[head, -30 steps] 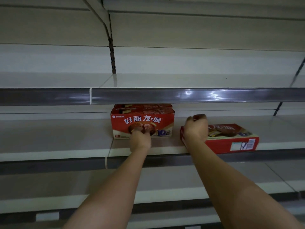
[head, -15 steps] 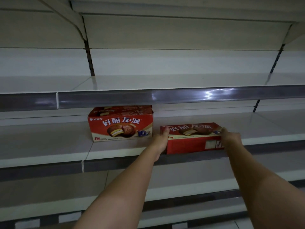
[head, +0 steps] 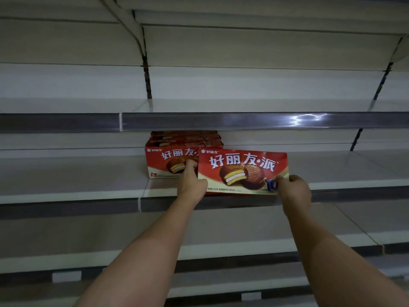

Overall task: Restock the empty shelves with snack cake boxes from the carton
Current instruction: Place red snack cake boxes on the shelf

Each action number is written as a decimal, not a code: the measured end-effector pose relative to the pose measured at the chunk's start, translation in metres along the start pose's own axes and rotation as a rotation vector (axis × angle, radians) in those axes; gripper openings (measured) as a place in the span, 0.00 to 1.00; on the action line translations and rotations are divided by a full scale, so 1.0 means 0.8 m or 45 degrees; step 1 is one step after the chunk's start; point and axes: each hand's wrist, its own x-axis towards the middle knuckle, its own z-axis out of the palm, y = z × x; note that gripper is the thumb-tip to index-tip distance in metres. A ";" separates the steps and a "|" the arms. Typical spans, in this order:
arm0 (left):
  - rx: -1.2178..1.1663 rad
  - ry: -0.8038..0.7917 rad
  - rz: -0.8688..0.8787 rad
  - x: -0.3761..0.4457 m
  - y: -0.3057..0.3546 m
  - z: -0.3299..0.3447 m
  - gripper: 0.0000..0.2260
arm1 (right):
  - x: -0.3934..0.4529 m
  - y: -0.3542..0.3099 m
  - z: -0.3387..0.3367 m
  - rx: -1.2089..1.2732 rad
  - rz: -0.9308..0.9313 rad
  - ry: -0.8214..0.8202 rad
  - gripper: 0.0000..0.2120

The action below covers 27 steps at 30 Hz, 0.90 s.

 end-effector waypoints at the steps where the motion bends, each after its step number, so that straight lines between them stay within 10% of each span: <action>1: 0.043 0.047 0.039 0.000 -0.005 -0.013 0.17 | -0.007 -0.009 0.008 -0.021 -0.046 -0.020 0.10; 14: 0.702 0.381 0.013 0.024 -0.081 -0.131 0.18 | -0.061 -0.057 0.130 -0.147 -0.191 -0.407 0.11; 27: 0.656 0.365 -0.148 0.065 -0.094 -0.115 0.12 | -0.047 -0.082 0.171 0.396 0.044 -0.647 0.24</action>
